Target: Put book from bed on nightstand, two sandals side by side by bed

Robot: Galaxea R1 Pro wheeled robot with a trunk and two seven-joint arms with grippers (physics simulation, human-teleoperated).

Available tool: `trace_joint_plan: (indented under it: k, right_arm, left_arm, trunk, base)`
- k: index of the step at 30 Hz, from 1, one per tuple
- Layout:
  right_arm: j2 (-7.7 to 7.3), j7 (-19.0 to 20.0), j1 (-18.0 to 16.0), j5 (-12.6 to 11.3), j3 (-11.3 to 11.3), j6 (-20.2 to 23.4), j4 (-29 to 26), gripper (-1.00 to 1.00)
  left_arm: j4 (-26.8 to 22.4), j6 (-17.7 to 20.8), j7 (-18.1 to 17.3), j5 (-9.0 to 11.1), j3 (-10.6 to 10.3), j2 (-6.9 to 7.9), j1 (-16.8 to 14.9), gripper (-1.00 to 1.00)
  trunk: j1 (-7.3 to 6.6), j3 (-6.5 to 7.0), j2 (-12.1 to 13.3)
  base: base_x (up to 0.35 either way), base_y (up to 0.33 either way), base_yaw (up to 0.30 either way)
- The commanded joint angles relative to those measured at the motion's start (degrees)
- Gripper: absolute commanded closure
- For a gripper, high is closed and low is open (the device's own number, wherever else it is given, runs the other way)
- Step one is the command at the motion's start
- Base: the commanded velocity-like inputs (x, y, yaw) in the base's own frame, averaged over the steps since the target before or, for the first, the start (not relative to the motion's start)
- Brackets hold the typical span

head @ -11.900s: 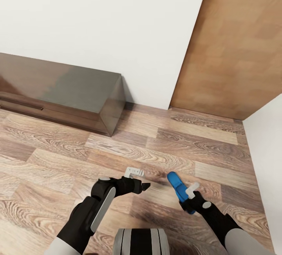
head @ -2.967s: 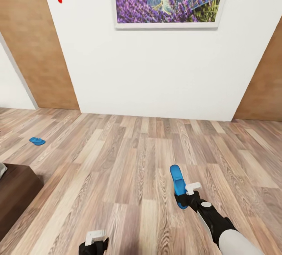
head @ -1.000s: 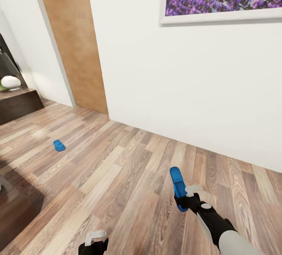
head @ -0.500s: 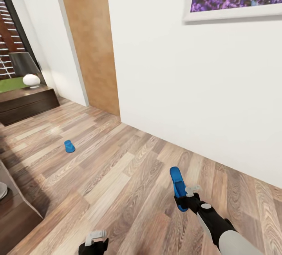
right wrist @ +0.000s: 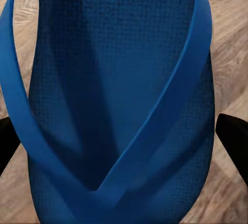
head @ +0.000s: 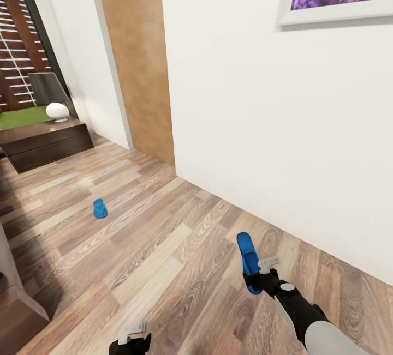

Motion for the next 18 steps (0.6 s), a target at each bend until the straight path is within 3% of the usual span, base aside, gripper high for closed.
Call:
trace_joint_plan:
  k: [1, 18]
  right_arm:
    - [0.03, 0.5, 0.0, 0.4, -0.4, 0.0, -0.1, 1.00]
    - [0.01, 0.5, 0.0, 0.4, -0.4, 0.0, -0.1, 1.00]
  left_arm:
    - [0.1, -0.2, -0.2, 0.6, -0.4, 0.01, -0.1, -1.00]
    - [0.1, -0.2, -0.2, 0.7, -0.4, 0.10, 0.0, -1.00]
  trunk:
    - [0.02, -0.05, 0.0]
    - [0.02, -0.05, 0.0]
  base:
    - [0.326, -0.055, 0.144]
    - [0.330, -0.012, 0.143]
